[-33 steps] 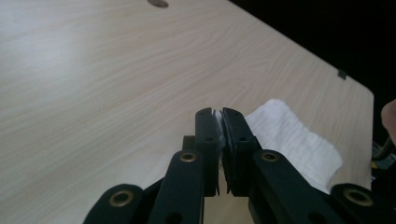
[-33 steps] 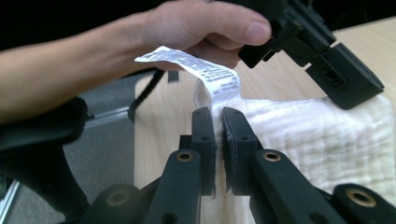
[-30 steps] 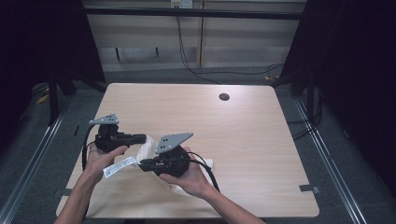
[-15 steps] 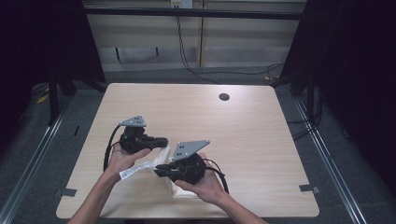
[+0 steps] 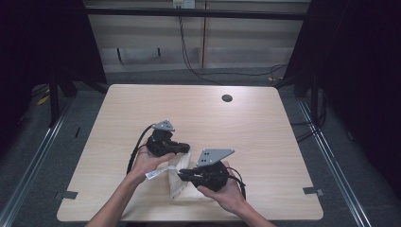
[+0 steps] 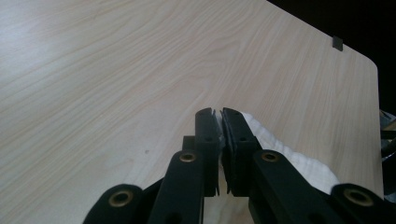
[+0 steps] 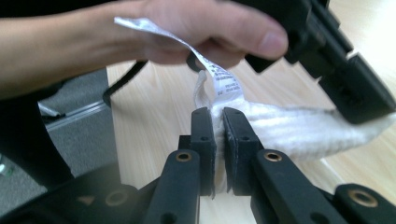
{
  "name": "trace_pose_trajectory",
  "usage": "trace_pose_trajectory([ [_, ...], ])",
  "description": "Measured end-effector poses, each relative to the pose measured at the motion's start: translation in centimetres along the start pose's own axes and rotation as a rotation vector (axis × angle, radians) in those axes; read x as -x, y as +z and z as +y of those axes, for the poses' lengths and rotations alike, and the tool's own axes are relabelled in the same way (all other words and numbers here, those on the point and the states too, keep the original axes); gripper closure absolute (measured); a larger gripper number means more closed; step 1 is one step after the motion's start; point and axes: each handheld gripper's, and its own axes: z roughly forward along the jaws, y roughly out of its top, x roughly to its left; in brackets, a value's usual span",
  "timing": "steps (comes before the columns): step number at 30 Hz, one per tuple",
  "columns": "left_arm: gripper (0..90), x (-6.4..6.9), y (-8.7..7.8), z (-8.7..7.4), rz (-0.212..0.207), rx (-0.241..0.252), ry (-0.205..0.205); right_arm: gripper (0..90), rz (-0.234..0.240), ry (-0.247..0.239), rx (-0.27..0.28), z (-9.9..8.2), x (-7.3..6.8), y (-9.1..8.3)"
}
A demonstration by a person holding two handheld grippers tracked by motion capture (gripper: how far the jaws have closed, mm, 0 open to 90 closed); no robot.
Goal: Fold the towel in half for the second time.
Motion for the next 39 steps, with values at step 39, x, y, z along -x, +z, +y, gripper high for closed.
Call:
trace_pose_trajectory([
  [39,83.5,0.0,6.5,-2.1,-0.046,-0.132,-0.006,81.9,-0.100,0.063,-0.136,-7.7,1.6,-1.1],
])
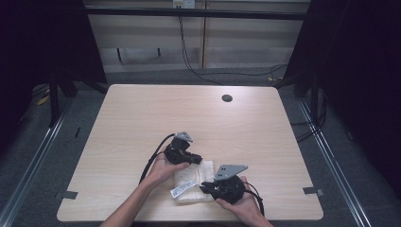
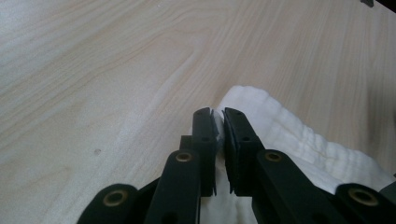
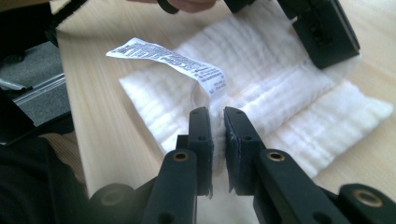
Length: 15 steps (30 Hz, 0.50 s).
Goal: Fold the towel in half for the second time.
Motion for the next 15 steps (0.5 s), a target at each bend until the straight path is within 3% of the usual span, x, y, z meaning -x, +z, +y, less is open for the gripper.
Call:
trace_pose_trajectory([
  [7,81.7,0.1,0.9,0.0,-0.011,-0.001,0.009,79.3,0.003,0.005,-0.051,-0.7,0.4,0.6],
  [15,81.0,0.5,1.3,-0.1,-0.003,0.000,0.027,72.3,-0.009,0.021,-0.068,-1.2,0.6,0.4],
])
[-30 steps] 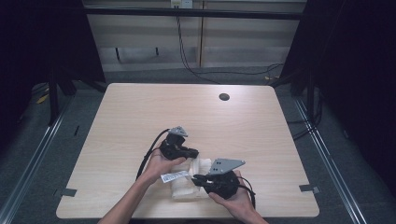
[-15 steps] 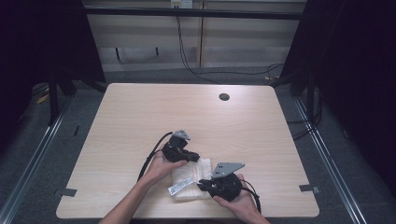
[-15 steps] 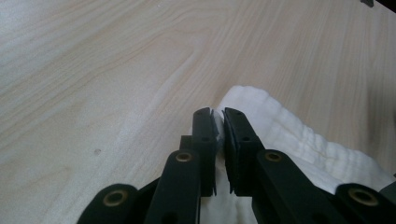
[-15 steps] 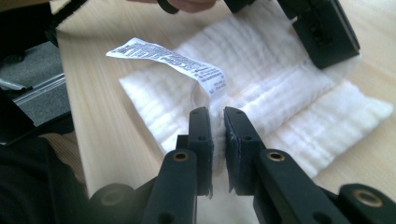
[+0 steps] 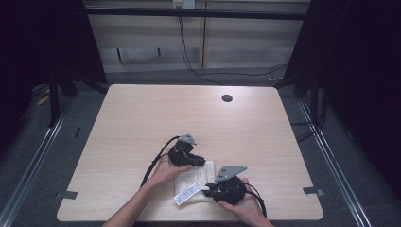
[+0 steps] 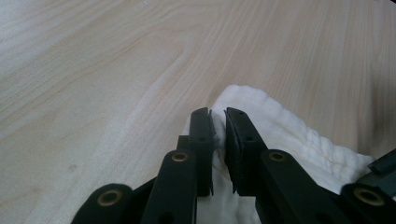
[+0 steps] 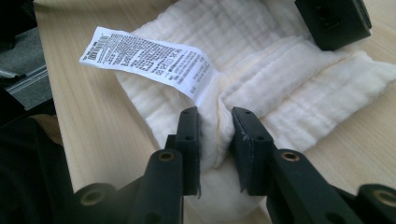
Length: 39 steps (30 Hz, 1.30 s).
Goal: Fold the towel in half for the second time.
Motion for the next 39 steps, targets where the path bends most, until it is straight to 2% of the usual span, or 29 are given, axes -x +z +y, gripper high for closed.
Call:
trace_pose_trajectory([
  [4,77.6,0.0,0.2,0.1,-0.031,0.007,-0.004,66.3,0.013,0.042,0.003,-0.2,0.4,-0.1],
  [6,73.4,-0.2,0.2,0.1,-0.058,0.014,-0.012,59.3,0.011,0.038,0.001,-0.1,0.5,-0.3],
  [10,67.9,0.1,0.1,0.3,-0.051,0.017,-0.001,52.6,0.005,0.056,-0.007,-0.2,0.9,-0.7],
  [12,68.5,0.5,0.0,0.4,-0.044,0.015,0.013,49.8,-0.006,0.066,-0.005,-0.3,0.9,-0.9],
  [13,67.4,0.6,-0.1,0.4,-0.050,0.034,0.016,48.4,-0.008,0.070,-0.001,-0.3,0.9,-1.0],
  [18,58.6,1.4,-0.9,0.8,-0.021,0.054,0.035,41.6,-0.034,0.091,0.023,-0.4,0.8,-1.8],
  [21,55.9,1.6,-1.9,1.3,-0.007,0.066,0.045,39.0,-0.034,0.108,0.040,-0.5,0.8,-2.3],
  [27,46.7,1.4,-3.8,1.4,0.016,0.123,0.022,32.6,-0.068,0.127,0.106,-0.6,1.0,-4.1],
  [28,45.9,1.5,-4.0,1.3,0.030,0.137,0.017,30.3,-0.073,0.134,0.120,-0.6,1.2,-4.3],
  [29,45.4,1.6,-4.2,1.2,0.059,0.149,0.030,28.9,-0.073,0.136,0.123,-0.6,1.3,-4.4],
  [30,45.1,1.7,-4.4,1.1,0.068,0.160,0.033,29.1,-0.074,0.137,0.125,-0.6,1.4,-4.6],
  [31,44.5,1.8,-4.6,1.0,0.065,0.149,0.035,29.1,-0.096,0.136,0.137,-0.7,1.5,-4.7],
  [32,43.3,1.9,-4.7,1.1,0.063,0.148,0.029,29.1,-0.099,0.131,0.159,-0.7,1.6,-5.0],
  [35,41.4,2.0,-5.3,1.1,0.059,0.147,0.036,28.4,-0.102,0.131,0.174,-0.6,1.8,-5.7],
  [37,39.9,2.0,-5.5,1.0,0.072,0.126,0.039,28.3,-0.117,0.145,0.181,-0.7,2.3,-6.2],
  [39,38.8,2.2,-5.9,0.6,0.101,0.111,0.056,28.4,-0.139,0.157,0.185,-0.8,3.0,-6.8],
])
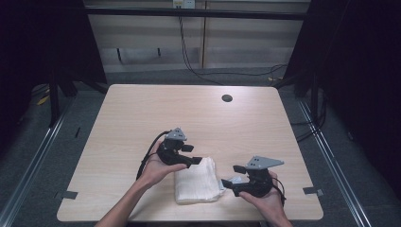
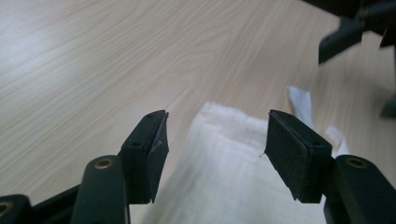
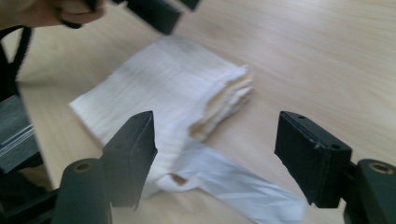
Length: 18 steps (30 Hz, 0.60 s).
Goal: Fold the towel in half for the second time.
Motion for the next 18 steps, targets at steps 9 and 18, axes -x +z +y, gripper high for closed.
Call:
trace_pose_trajectory([
  [9,38.9,-0.4,-3.9,-2.3,0.052,0.039,0.013,30.2,-0.017,-0.010,0.070,2.1,2.0,-1.4],
  [18,36.0,-0.8,-7.5,-4.9,0.112,0.054,-0.055,32.7,-0.023,-0.023,0.106,4.0,3.4,-3.6],
])
